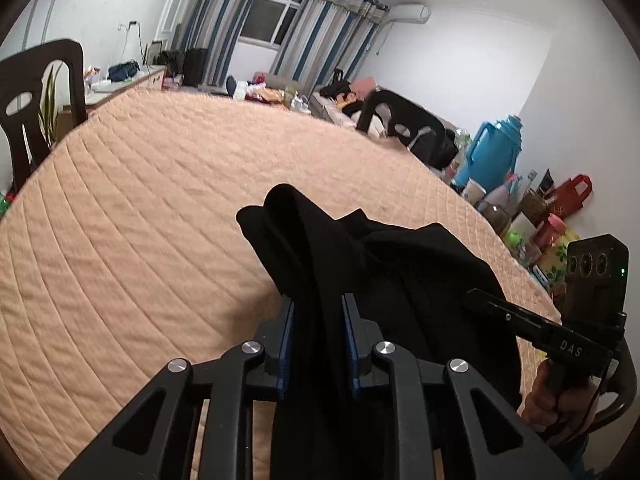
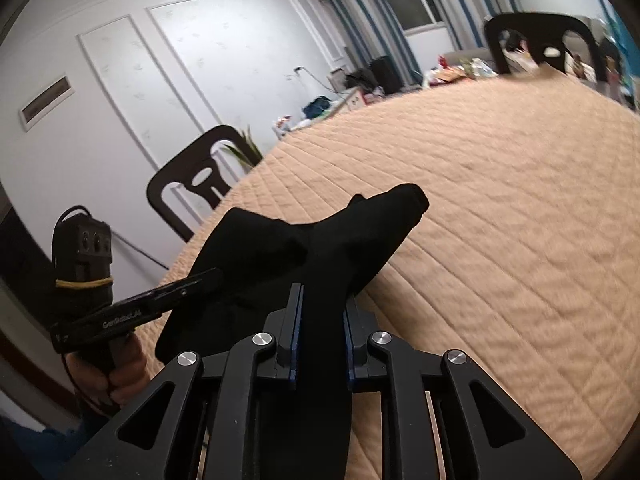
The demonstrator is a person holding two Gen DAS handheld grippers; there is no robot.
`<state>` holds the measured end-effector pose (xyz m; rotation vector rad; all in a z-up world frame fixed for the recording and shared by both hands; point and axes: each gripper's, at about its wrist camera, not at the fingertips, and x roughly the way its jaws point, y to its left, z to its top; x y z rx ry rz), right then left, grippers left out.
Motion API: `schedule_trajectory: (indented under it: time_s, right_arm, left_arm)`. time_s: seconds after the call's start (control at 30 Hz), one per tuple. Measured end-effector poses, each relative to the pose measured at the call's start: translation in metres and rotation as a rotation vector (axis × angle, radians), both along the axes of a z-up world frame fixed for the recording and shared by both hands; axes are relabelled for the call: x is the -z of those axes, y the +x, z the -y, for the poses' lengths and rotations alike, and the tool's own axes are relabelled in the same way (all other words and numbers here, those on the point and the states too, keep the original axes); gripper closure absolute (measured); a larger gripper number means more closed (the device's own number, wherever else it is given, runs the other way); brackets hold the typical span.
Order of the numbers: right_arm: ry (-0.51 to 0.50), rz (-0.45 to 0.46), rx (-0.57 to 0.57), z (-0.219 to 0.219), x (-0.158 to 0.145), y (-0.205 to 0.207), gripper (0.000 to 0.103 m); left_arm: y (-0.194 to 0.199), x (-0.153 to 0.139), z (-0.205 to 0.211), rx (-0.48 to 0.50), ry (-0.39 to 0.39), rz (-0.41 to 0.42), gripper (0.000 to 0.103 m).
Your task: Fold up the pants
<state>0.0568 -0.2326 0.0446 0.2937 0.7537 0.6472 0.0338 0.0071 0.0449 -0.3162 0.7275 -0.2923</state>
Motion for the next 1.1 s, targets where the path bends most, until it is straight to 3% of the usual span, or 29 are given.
schedule_trajectory:
  time_s: [0.37,0.53,0.63,0.67,0.73,0.93,1.1]
  right_arm:
    - [0.074,-0.005,-0.072,-0.052,-0.015,0.077,0.088]
    - [0.066,-0.032,-0.063,-0.057,0.003,0.11,0.088]
    - [0.055,-0.124,-0.001,-0.046,0.033,0.136,0.087]
    - [0.042,-0.144,0.014,-0.044,0.04,0.138,0.084]
    - [0.006,-0.143,0.029,-0.038,0.047,0.133,0.083]
    - [-0.131,-0.021,0.002,-0.039,0.024,0.088,0.083]
    - [-0.274,0.093,-0.145,-0.065,0.018,0.037,0.083]
  left_arm:
    - [0.075,-0.015,-0.042,-0.057,0.068,-0.007,0.079]
    - [0.101,0.008,-0.053,-0.066,0.086,-0.046,0.079]
    - [0.111,0.032,-0.063,-0.115,0.122,-0.095,0.07]
    - [0.109,0.037,-0.068,-0.121,0.102,-0.104,0.068]
    - [0.101,0.039,-0.072,-0.126,0.094,-0.092,0.067]
    - [0.065,0.021,-0.059,-0.147,0.203,-0.016,0.067]
    - [0.035,0.009,-0.037,-0.057,0.215,0.06,0.067]
